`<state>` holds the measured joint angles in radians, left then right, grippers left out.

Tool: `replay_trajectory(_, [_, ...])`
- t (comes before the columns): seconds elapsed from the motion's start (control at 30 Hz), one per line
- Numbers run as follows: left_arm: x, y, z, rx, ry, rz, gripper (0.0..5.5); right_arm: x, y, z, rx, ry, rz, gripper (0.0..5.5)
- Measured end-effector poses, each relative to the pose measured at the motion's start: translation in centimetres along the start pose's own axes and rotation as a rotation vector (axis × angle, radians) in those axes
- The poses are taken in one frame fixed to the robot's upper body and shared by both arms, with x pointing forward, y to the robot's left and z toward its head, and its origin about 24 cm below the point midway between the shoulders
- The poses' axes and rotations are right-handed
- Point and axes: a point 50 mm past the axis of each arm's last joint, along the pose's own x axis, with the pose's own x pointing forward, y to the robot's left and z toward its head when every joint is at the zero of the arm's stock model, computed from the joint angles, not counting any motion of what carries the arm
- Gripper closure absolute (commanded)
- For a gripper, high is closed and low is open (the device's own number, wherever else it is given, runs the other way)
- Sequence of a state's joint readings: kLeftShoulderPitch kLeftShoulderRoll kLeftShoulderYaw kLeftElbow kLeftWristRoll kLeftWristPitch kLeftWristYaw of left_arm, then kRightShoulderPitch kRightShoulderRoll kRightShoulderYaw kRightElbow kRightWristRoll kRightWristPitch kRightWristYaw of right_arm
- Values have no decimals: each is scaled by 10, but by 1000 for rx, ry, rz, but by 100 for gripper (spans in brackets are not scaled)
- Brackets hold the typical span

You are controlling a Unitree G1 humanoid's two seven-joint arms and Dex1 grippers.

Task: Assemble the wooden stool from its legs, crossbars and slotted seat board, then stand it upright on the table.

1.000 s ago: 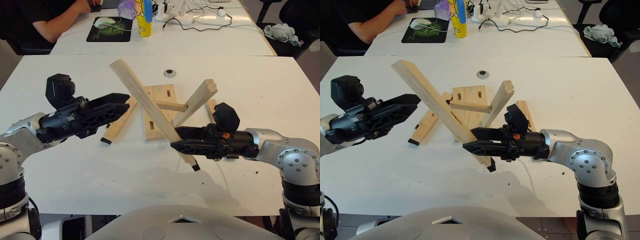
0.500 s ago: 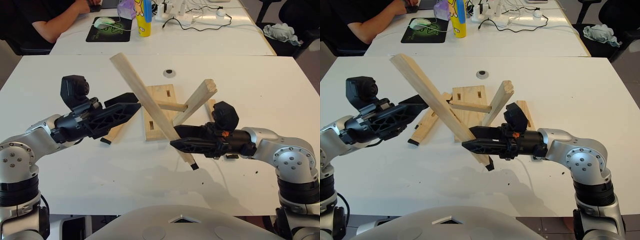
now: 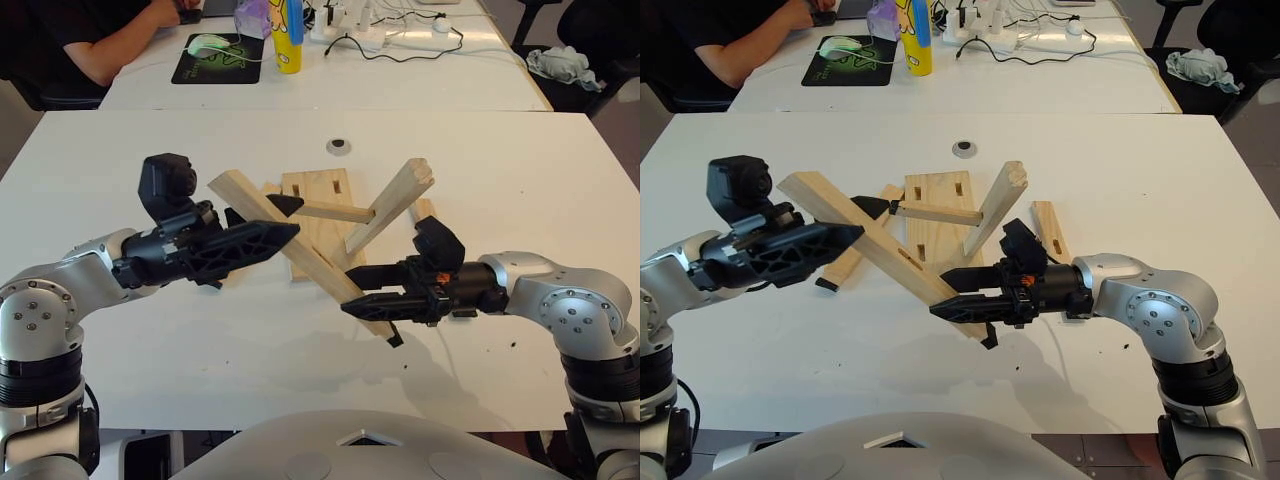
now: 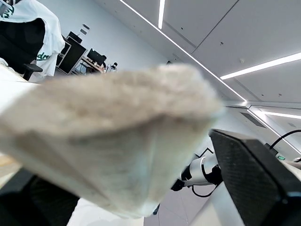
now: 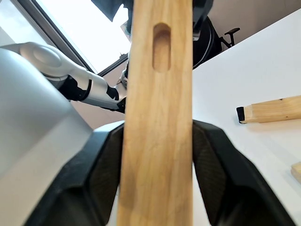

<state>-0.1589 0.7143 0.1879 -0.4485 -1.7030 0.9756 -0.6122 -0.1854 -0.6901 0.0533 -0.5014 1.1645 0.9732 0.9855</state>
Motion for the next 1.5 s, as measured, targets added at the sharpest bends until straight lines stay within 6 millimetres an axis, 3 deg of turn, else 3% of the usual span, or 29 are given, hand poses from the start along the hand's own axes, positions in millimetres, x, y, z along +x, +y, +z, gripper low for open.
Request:
replay_trajectory(0.27, [0, 1, -1, 5, 39, 4, 124, 0, 0, -1, -4, 10, 7, 340])
replay_trajectory(0.73, [-7, 4, 3, 21, 76, 28, 328, -1, 0, 0, -4, 9, 10, 340])
replay_trajectory(1.1, [-9, 8, 4, 64, 118, 62, 341, -3, -4, -2, 33, 2, -5, 340])
replay_trajectory(1.13, [-10, 9, 4, 66, 122, 66, 341, -3, -4, -3, 43, -1, -9, 304])
replay_trajectory(1.43, [-15, 14, 4, 126, 165, 150, 343, -14, -7, -5, 40, -21, -94, 174])
replay_trajectory(1.5, [-19, 13, 5, 138, 169, 168, 343, -23, -10, -9, 35, -7, -155, 168])
